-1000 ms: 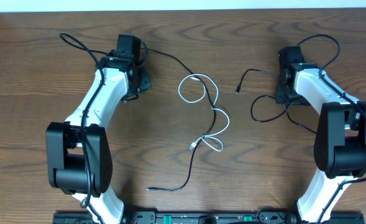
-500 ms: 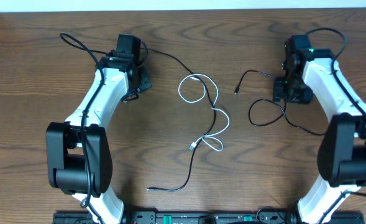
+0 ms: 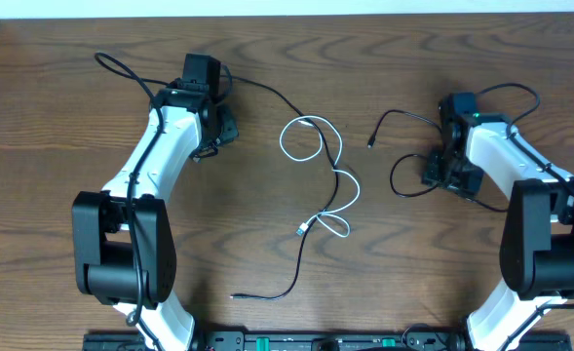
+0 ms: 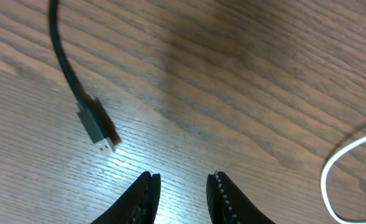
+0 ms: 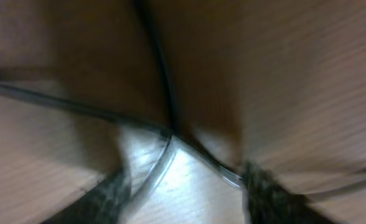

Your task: Untangle cables

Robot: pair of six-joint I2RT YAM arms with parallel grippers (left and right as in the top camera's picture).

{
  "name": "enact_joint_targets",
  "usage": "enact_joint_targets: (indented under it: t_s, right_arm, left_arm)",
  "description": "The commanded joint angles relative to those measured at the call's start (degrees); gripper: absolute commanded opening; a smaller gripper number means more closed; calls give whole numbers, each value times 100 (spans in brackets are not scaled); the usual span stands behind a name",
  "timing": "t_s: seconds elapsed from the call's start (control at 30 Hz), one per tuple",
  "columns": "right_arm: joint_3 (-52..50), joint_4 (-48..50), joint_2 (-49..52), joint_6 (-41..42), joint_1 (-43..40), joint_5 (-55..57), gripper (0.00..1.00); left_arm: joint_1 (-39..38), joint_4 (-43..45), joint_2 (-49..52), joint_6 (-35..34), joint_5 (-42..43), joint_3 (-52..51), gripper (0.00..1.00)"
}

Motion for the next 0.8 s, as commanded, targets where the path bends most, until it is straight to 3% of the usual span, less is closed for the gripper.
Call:
enact_joint_targets:
  t_s: [0.0, 0.27, 0.53, 0.77]
  right_arm:
    - [-433, 660, 101, 326, -92, 723, 34]
    - [-501, 1491, 101, -50, -612, 883, 13]
    - [-509, 2448, 103, -994, -1154, 885, 10]
    - [-509, 3075, 103, -1005, -1679, 879, 6]
  left_arm:
    - [-2, -13, 83, -31, 170, -28, 30]
    - [-2, 11, 83, -28, 170, -28, 30]
    - [-2, 11, 83, -28, 170, -28, 30]
    - [-2, 9, 83, -28, 170, -28, 30]
